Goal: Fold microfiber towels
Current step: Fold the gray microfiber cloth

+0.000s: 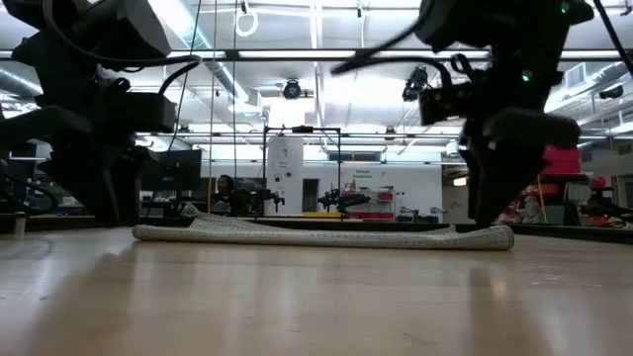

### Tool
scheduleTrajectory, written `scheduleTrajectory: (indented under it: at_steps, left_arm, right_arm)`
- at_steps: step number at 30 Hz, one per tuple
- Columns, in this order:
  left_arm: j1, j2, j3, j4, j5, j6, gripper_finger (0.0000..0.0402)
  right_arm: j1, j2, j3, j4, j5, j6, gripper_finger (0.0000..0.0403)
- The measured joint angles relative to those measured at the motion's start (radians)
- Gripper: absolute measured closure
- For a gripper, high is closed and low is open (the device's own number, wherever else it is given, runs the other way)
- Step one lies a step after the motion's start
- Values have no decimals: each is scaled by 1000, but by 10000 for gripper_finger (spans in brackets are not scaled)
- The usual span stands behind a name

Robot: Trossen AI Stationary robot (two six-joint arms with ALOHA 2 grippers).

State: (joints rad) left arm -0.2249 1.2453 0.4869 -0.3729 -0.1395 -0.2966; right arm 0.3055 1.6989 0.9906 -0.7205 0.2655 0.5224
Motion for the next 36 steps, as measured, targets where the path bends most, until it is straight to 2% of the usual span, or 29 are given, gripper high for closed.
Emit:
scheduleTrajectory:
  at_steps: [4, 8, 20, 23, 28, 33, 36]
  left_arm:
    - [0, 0, -9, 5, 7, 3, 204]
    - [0, 0, -16, 11, 3, 37, 204]
    - [0, 0, -39, 24, -11, 149, 204]
    - [0, 0, -10, -15, -57, 153, 204]
    - [1, 3, 37, -5, -53, 147, 204]
    - [2, 92, 39, 13, -12, 126, 204]
    - [2, 163, 53, 27, -27, 134, 204]
  right_arm:
    - [2, 0, -56, 48, -39, 6, 181]
    - [20, -2, -102, 76, -27, 26, 175]
    - [19, -3, -113, 111, -5, 29, 186]
    - [19, -3, -126, 127, -2, 52, 182]
    - [22, -4, -141, 142, 4, 76, 180]
    - [28, -3, -143, 149, 11, 76, 191]
    - [28, -2, -142, 149, 11, 82, 193]
